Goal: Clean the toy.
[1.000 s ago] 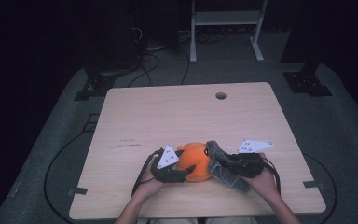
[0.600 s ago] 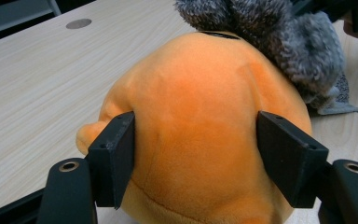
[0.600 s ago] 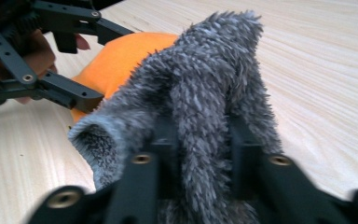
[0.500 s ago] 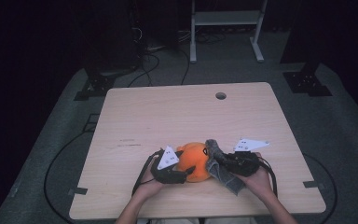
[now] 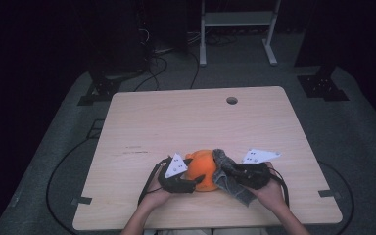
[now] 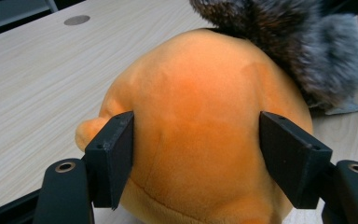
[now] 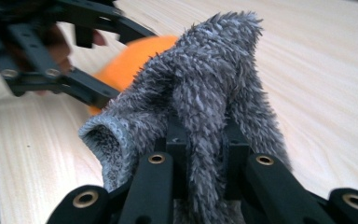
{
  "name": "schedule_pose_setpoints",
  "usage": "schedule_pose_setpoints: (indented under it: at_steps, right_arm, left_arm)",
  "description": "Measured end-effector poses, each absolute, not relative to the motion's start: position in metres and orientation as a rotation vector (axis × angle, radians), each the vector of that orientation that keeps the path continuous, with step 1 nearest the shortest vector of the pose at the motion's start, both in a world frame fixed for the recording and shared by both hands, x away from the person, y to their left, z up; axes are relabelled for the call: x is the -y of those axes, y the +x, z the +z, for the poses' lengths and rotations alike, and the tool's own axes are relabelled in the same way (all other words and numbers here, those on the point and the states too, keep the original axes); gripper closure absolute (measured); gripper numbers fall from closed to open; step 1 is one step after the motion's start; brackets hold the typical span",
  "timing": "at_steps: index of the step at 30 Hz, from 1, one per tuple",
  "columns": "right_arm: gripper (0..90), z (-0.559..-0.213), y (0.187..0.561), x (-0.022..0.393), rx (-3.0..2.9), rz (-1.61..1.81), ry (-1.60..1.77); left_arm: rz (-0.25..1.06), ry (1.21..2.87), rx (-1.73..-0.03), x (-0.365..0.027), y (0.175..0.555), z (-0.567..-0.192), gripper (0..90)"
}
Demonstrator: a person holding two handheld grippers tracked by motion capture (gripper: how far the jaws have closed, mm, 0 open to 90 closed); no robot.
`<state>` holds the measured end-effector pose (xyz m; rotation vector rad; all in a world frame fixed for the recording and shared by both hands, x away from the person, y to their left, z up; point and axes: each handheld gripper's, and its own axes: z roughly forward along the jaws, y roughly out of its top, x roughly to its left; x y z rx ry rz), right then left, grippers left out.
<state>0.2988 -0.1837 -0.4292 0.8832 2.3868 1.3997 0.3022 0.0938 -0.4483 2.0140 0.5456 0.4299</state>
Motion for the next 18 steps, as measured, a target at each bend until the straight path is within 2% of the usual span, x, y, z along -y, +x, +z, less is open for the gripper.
schedule_pose_setpoints:
  at_steps: [7, 12, 15, 18]
  right_arm:
    - [77.4, -0.433, 0.299, 0.200, -2.366, 1.371, 0.977]
    - [77.4, -0.418, 0.284, 0.184, -2.365, 1.463, 0.842]
    - [77.3, -0.427, 0.289, 0.173, -2.403, 1.406, 0.823]
    - [77.5, -0.433, 0.297, 0.185, -2.381, 1.391, 0.914]
  left_arm:
    - [0.458, 2.002, -0.558, -0.093, 0.300, -0.450, 27.9]
    - [0.444, 1.990, -0.580, -0.092, 0.303, -0.451, 28.0]
    - [0.450, 2.001, -0.573, -0.093, 0.302, -0.450, 28.3]
    - [0.440, 1.988, -0.585, -0.092, 0.303, -0.450, 28.3]
